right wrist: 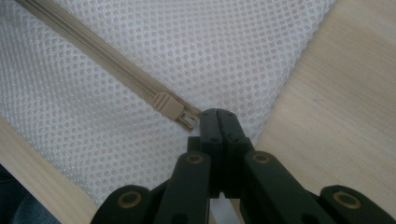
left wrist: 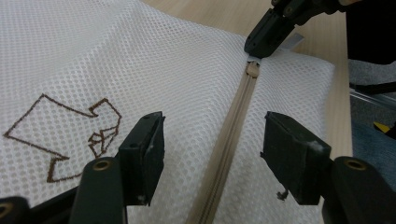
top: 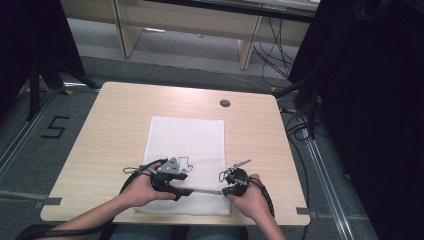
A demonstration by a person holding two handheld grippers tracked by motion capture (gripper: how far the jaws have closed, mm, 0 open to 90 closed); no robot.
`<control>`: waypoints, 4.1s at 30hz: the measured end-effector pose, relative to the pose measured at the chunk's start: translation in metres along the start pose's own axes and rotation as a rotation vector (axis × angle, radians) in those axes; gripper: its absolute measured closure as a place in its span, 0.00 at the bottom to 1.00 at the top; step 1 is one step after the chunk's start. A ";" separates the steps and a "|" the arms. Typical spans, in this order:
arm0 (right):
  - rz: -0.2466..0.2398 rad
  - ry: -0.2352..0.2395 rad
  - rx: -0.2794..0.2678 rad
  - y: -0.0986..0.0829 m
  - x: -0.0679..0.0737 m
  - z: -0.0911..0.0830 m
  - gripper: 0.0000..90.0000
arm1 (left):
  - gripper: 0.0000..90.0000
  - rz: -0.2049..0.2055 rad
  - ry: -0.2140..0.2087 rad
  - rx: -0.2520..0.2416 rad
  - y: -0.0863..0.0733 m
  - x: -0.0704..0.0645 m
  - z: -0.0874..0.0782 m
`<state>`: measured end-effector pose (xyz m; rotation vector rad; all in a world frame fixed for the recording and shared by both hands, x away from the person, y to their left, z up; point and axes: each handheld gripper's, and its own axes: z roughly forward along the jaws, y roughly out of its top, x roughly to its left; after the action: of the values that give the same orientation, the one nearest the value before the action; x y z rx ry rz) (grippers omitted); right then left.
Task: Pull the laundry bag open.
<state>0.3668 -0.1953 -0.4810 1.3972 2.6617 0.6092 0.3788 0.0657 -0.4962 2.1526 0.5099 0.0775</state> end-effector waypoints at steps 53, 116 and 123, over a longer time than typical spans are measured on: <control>-0.006 0.015 -0.022 -0.001 -0.004 0.001 1.00 | 0.74 0.128 -0.079 0.073 0.032 -0.029 0.062; 0.017 0.006 0.000 0.001 -0.002 0.001 1.00 | 0.91 0.197 -0.069 0.129 0.042 -0.036 0.078; 0.041 0.016 0.003 0.001 -0.001 0.001 1.00 | 0.91 0.169 -0.070 0.119 0.040 -0.035 0.071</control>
<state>0.3682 -0.1952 -0.4819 1.4570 2.6531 0.6228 0.3775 -0.0230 -0.5024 2.3027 0.2982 0.0672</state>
